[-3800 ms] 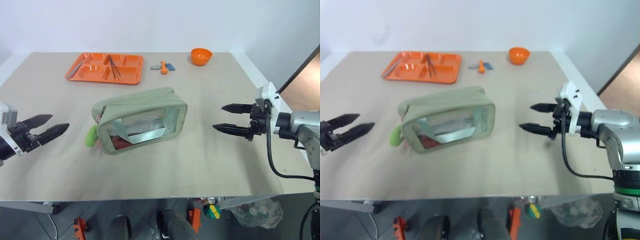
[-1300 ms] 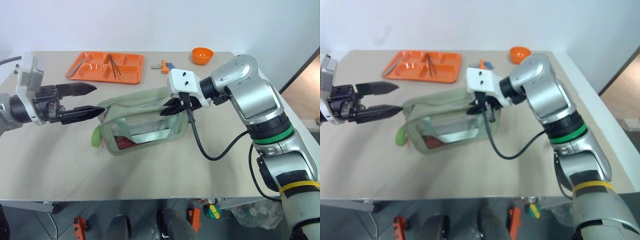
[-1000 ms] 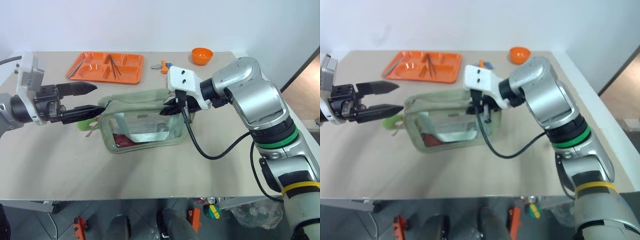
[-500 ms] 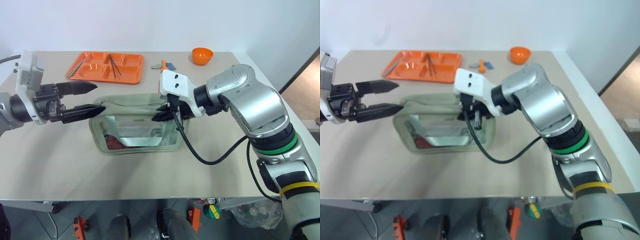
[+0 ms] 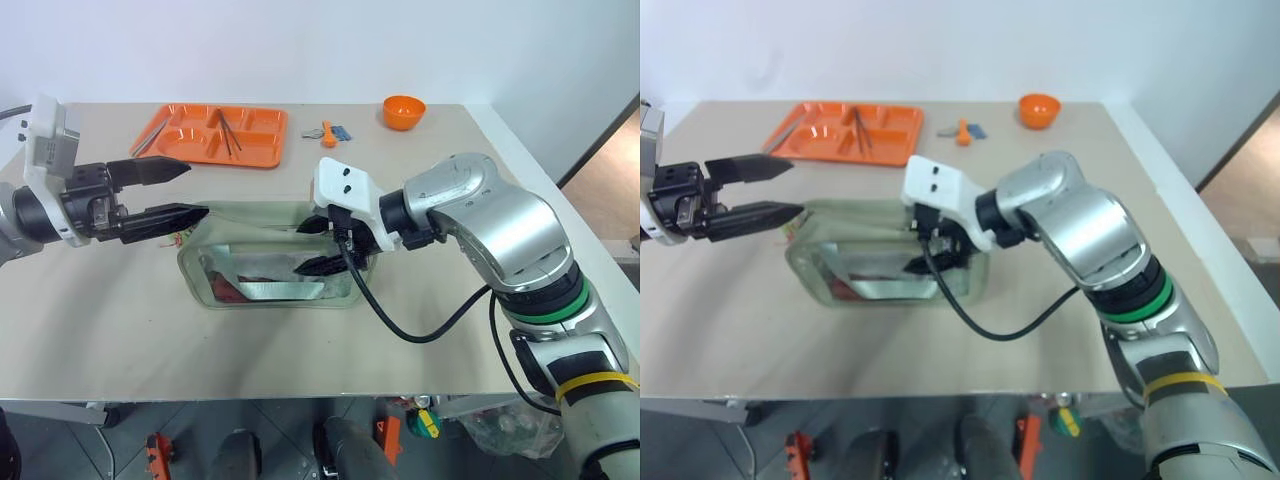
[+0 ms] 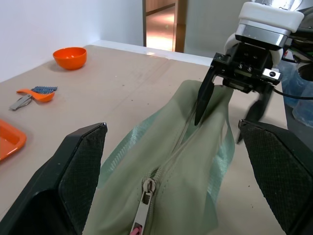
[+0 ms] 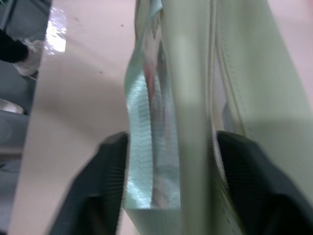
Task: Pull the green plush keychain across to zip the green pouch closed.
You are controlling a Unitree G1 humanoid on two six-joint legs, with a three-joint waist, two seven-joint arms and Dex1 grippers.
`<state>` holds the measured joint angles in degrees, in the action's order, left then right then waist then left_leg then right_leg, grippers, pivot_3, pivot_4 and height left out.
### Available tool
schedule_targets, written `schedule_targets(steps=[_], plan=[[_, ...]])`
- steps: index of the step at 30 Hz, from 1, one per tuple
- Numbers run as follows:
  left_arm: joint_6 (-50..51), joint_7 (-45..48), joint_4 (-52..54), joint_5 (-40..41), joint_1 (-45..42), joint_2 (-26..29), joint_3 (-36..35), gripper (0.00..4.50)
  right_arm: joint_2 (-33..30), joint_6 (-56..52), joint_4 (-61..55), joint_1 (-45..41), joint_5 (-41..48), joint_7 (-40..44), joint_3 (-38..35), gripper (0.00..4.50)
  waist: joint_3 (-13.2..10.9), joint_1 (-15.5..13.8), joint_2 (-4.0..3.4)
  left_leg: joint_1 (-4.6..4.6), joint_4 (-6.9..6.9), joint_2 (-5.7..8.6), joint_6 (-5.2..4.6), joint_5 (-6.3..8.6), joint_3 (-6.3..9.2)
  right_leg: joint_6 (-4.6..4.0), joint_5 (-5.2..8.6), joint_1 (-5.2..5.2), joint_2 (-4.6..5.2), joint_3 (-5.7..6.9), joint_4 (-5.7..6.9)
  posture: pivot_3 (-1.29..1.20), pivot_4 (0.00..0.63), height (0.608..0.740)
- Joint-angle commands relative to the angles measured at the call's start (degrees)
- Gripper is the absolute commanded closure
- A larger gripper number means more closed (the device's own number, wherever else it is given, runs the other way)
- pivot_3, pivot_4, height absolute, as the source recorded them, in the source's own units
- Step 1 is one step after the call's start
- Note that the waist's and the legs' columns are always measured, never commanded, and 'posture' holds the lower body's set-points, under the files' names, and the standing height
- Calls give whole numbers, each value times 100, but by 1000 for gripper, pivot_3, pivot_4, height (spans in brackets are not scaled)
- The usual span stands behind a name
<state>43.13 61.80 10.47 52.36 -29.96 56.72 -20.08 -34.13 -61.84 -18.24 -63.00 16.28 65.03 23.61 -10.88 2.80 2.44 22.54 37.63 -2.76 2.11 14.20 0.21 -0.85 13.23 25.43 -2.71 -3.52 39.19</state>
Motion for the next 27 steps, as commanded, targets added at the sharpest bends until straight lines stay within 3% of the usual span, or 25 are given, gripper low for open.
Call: schedule_targets(steps=[1,4,11,18,27], plan=[[5,2,120,87,-53,41,-164,0,-155,-63,397,-367,479,318,-574,381,0,0,0,0,0,0,0,0,0,0,0,0,0,0,0,0,150,740],[55,-13,50,167,-69,30,-214,0,-397,61,842,-596,1024,841,-1130,381,-1,-5,-1,1,1,5,0,0,-1,0,0,0,-2,2,-1,0,150,740],[184,-82,-55,306,-81,16,-297,0,-1289,1077,1125,-352,989,1496,-1301,381,0,-8,1,2,-1,11,-6,4,-1,10,10,-7,4,2,-10,0,150,740],[297,54,55,323,271,227,-538,0,-1999,1638,1320,452,630,1419,-1309,381,0,6,1,-1,-2,7,-6,4,-6,8,10,-4,3,-5,-6,0,150,740],[449,167,458,594,122,193,-236,0,-1707,1288,741,1242,906,785,-1415,381,0,-2,0,-3,-2,5,-4,3,-1,4,9,-5,0,-1,-1,0,150,740]])
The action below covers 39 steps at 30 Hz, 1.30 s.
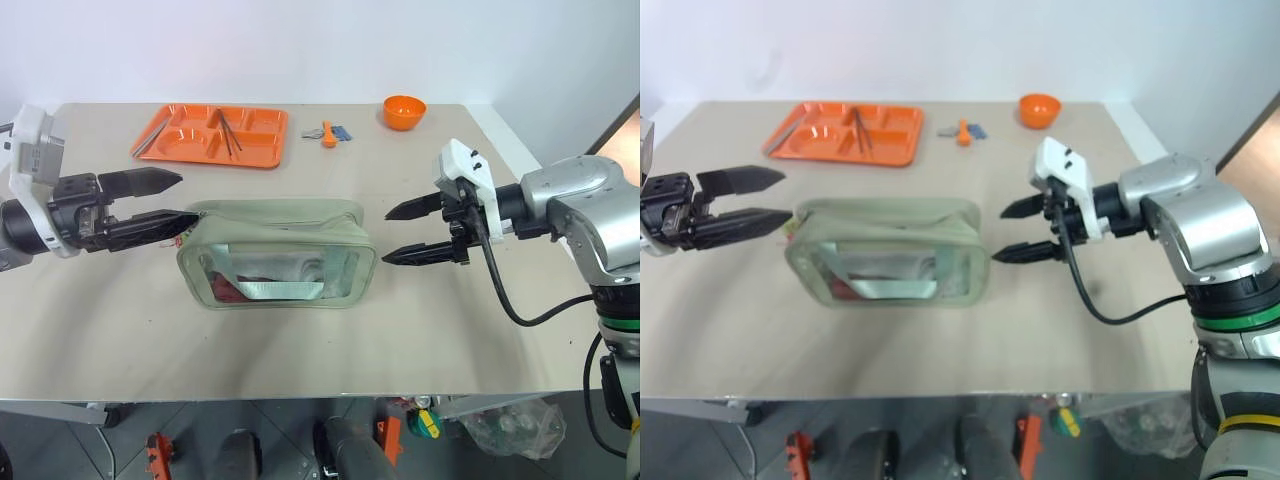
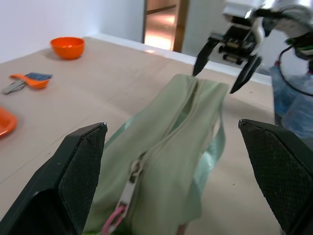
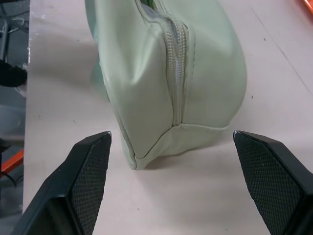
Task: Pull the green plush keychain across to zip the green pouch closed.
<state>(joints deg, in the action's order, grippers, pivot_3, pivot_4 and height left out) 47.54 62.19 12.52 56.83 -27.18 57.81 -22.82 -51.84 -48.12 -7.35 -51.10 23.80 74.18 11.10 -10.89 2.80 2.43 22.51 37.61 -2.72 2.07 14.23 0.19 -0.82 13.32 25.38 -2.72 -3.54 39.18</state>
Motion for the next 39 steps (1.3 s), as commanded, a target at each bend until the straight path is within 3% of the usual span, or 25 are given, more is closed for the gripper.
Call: schedule_targets(steps=[1,14,15,26,32,39], plan=[[27,169,264,147,-213,85,119,0,112,-113,-410,86,164,-182,-135,381,0,-6,0,0,0,0,0,0,1,0,0,-1,-3,1,0,0,150,740],[-68,241,103,-43,-410,-33,415,0,294,-237,-648,222,256,-521,-90,381,0,-5,0,1,1,4,0,0,0,2,1,-1,-2,1,-1,0,150,740],[-67,218,97,-47,-397,-45,394,0,307,-225,-622,212,249,-546,-96,921,0,-4,0,1,1,5,0,0,0,2,1,-1,-2,0,-1,0,150,740],[-30,6,79,28,-95,-63,67,0,366,-23,-547,173,249,-509,-65,4455,0,-4,0,1,1,5,1,0,0,2,1,-1,-1,0,-1,0,150,740],[-52,94,-183,-147,293,95,-205,0,385,68,-566,195,261,-400,-23,4455,0,-1,0,0,1,3,0,0,0,2,1,-1,-2,1,-1,0,150,740],[-312,34,-1224,-812,919,215,-519,0,355,85,-664,294,217,-326,84,4455,0,-2,0,-2,0,-5,0,0,4,-5,2,0,-1,8,0,0,150,740]])
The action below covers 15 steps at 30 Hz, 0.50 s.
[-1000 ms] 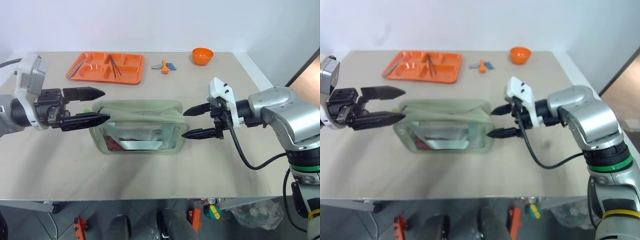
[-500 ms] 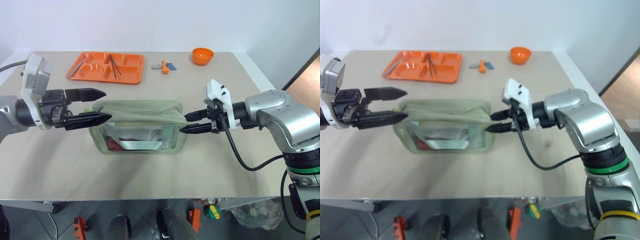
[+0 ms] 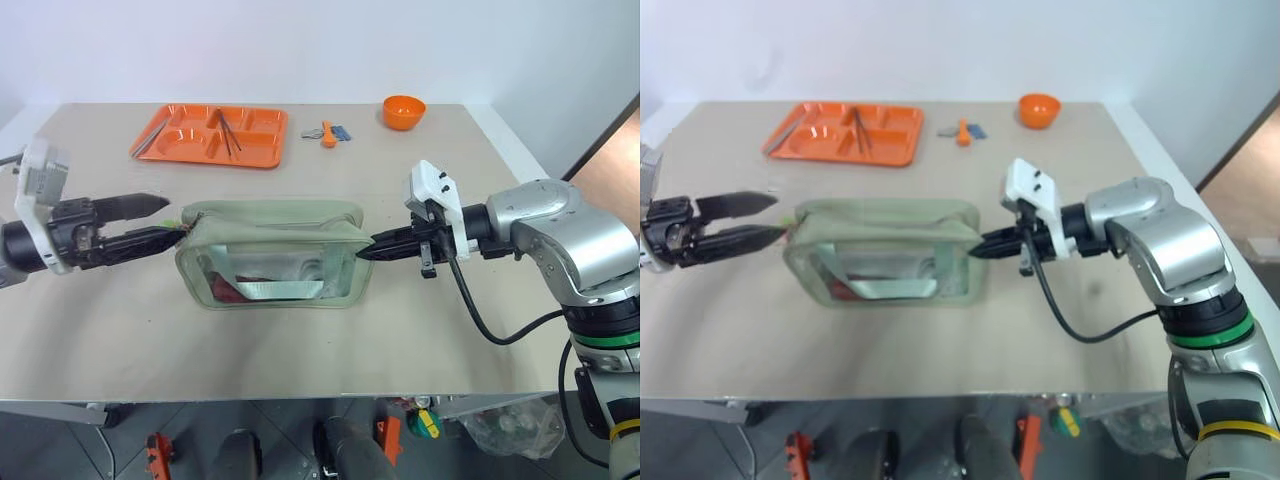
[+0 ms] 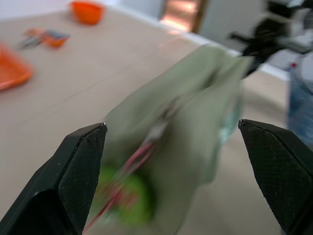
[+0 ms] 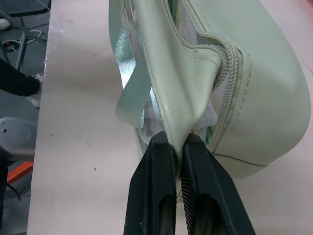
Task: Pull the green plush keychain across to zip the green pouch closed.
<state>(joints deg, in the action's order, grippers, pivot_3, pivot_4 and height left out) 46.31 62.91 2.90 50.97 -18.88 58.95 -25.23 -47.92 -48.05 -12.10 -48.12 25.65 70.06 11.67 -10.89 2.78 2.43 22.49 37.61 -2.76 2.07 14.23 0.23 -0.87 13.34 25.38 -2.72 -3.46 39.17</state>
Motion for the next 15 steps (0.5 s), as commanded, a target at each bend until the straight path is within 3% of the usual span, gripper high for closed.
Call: schedule_targets(steps=[1,15], plan=[[-252,-49,-357,-308,153,80,-301,0,-41,82,-199,9,20,87,39,4455,0,2,0,0,0,0,0,0,0,0,0,0,0,-1,0,0,150,740],[-513,-252,-748,-800,199,-365,80,0,-8,28,-271,39,48,-24,25,4455,1,4,1,-4,-3,-8,0,0,-3,-8,-5,0,-1,-3,1,0,150,740]])
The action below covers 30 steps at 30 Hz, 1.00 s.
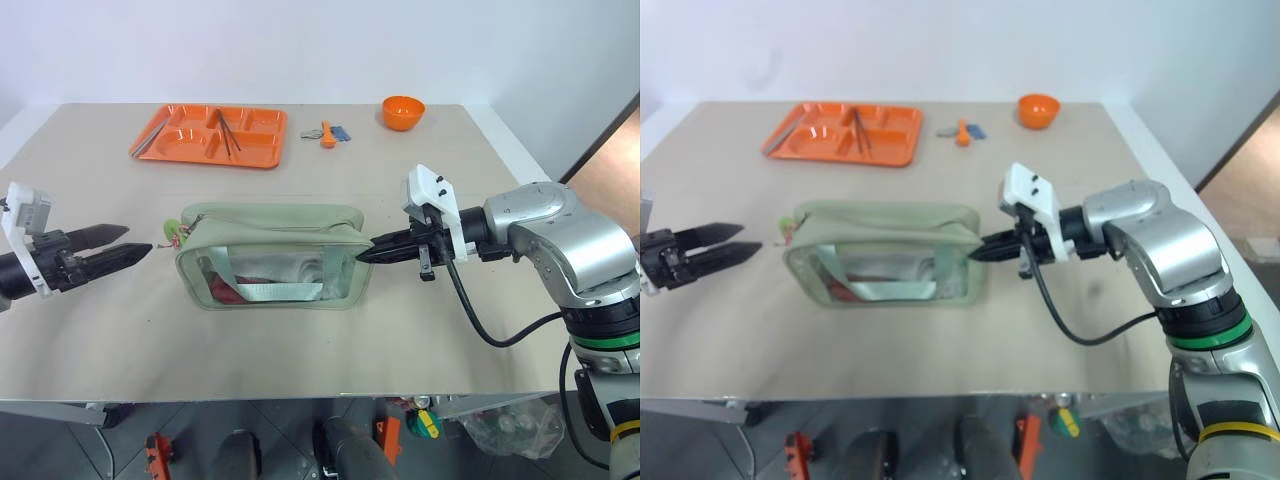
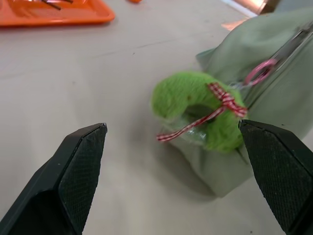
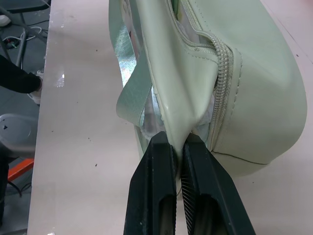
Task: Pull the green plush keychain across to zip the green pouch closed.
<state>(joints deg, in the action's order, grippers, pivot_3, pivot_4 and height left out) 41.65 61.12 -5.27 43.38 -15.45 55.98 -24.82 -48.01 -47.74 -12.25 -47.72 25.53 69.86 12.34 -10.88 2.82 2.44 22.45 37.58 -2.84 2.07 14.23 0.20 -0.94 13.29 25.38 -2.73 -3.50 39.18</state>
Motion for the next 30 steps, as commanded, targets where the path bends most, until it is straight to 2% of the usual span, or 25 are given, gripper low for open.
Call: schedule_targets(steps=[1,12,26,27,30], plan=[[-48,-70,47,-84,-171,-104,121,0,-1,-13,-268,2,65,-14,-48,4455,0,4,0,0,0,0,0,0,0,0,0,0,0,0,0,0,150,740],[-253,-142,-365,-498,-677,-483,623,0,-20,-155,-463,97,163,-154,-173,4455,0,2,0,-1,0,-4,0,0,0,-3,-2,0,-6,0,1,0,150,740],[-531,-285,-545,-849,-896,-995,946,0,-6,-193,-495,80,231,-250,-225,4455,0,-3,1,0,0,-3,0,0,0,-4,-3,-1,-5,-2,1,0,150,740],[-545,-313,-576,-885,-928,-1038,957,538,-4,-190,-493,78,227,-254,-219,4500,1,-3,1,0,0,-2,0,0,0,-4,-3,-1,-5,-2,1,0,150,740],[-543,-356,-576,-906,-1011,-1132,950,1494,-4,-180,-486,75,219,-255,-210,4500,1,-2,1,0,1,-2,0,0,0,-4,-4,-2,-5,-4,1,0,150,740]])
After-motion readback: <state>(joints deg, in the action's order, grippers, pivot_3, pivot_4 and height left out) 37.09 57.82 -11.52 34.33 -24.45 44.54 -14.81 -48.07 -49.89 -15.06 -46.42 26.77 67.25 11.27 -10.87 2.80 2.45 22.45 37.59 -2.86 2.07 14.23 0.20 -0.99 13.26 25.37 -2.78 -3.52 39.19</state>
